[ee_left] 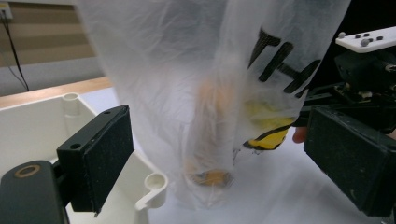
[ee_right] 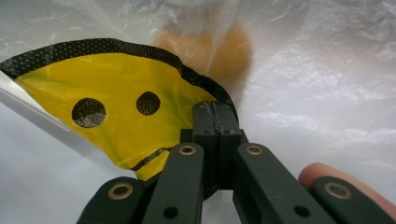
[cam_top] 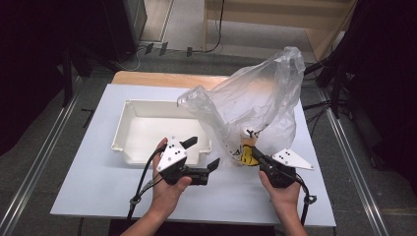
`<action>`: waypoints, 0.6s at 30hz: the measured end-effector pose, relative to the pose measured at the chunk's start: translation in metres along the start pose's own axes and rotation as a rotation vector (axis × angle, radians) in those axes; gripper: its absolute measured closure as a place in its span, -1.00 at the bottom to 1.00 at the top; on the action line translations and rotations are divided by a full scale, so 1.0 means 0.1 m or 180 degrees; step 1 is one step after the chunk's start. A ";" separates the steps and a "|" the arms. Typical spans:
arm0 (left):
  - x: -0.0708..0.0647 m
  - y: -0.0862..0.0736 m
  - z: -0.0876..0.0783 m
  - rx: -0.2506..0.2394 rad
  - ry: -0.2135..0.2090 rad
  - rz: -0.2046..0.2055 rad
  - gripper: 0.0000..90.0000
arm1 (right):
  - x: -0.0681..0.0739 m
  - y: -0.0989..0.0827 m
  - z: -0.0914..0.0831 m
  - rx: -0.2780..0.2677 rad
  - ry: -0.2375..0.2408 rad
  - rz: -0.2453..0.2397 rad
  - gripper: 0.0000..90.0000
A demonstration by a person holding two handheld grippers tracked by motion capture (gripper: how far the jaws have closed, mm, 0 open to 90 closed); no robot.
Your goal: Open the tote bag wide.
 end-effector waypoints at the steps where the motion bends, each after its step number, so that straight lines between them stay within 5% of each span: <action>1: -0.05 0.03 0.03 -0.0015 -0.0027 0.0028 -0.82 | 0.00 -0.01 0.01 0.0011 0.0008 -0.0028 1.00; 8: -0.14 0.15 0.12 -0.0085 0.0132 0.0084 -0.62 | 0.00 -0.06 0.04 0.0078 0.0013 -0.0056 1.00; 10: -0.14 0.19 0.14 -0.0115 0.0196 0.0085 -0.22 | -0.01 -0.06 0.04 0.0081 0.0008 -0.0073 1.00; 14: -0.10 0.20 0.18 -0.0119 0.0104 0.0034 0.68 | -0.02 -0.05 0.02 0.0045 -0.0013 -0.0082 0.92; 18: -0.06 0.15 0.22 -0.0033 0.0057 0.0021 1.00 | -0.03 -0.01 -0.08 -0.0086 -0.0059 -0.0023 0.71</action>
Point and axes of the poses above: each handheld gripper's, and its own axes: z roughly forward along the jaws, y roughly out of its top, x roughly to its left, the point moved 4 cm from there along z, roughly forward along the jaws, and after that the axes turned 1 degree about -y, right-handed, at the moved point
